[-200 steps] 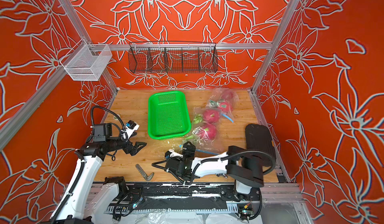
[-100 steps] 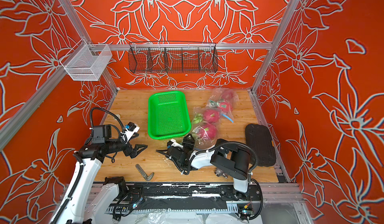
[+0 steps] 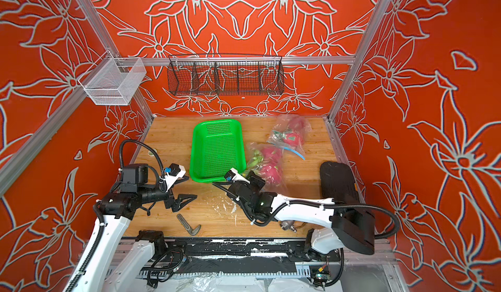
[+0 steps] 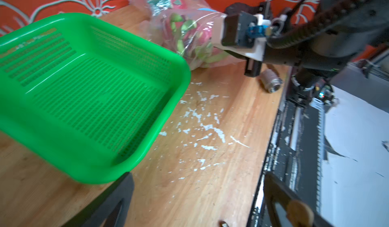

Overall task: Open the zip-top bag and take out the dragon fruit
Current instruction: Pick up the zipper food storage bag at the center of the board.

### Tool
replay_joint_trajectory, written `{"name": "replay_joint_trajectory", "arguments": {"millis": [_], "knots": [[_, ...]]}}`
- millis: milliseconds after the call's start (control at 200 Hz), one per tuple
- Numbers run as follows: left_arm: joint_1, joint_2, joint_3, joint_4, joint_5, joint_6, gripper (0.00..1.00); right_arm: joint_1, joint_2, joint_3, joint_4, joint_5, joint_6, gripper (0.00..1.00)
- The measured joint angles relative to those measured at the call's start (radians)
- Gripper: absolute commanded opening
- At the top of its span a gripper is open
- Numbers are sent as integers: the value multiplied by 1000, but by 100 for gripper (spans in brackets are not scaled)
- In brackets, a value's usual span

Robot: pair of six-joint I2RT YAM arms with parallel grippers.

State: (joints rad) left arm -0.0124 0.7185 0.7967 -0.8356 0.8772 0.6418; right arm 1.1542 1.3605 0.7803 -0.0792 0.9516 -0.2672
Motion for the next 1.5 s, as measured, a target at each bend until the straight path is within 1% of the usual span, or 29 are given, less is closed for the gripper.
{"name": "replay_joint_trajectory", "arguments": {"millis": [160,340,460,555,671,781,851,896,961,1006,1046,1106,1211,1311,1386,1501], "knots": [[-114,-2,19,-9,-10,-19,94,0,-137,15,-158,-90,56,0],[-248,57,19,5,-83,-38,93,0,-282,101,-336,-167,105,0],[-298,104,18,19,-125,-45,93,0,-344,161,-438,-205,124,0],[-325,104,16,23,-138,-53,93,0,-365,219,-536,-254,137,0],[-341,95,15,25,-161,-50,93,2,-367,323,-673,-340,158,0],[-338,105,-6,65,-262,-40,92,14,-367,407,-777,-382,190,0],[-300,135,-16,76,-311,-29,91,21,-367,434,-833,-395,211,0],[-241,164,-13,81,-319,-26,90,27,-365,440,-862,-407,221,0],[-141,220,7,72,-299,-21,90,39,-358,441,-897,-440,226,0],[-89,249,29,60,-286,-17,90,49,-349,441,-912,-472,225,0],[-66,261,48,51,-268,-8,91,58,-339,441,-917,-511,221,0],[-59,255,63,35,-230,5,92,66,-320,442,-913,-594,200,0],[-61,201,65,6,-146,14,95,70,-279,472,-900,-734,150,0],[-81,135,70,-17,-74,11,97,69,-238,536,-879,-827,94,0],[-129,92,84,-29,-33,-5,97,63,-201,605,-862,-892,53,0],[-235,56,116,-35,1,-50,97,39,-130,699,-836,-980,8,0]]}}
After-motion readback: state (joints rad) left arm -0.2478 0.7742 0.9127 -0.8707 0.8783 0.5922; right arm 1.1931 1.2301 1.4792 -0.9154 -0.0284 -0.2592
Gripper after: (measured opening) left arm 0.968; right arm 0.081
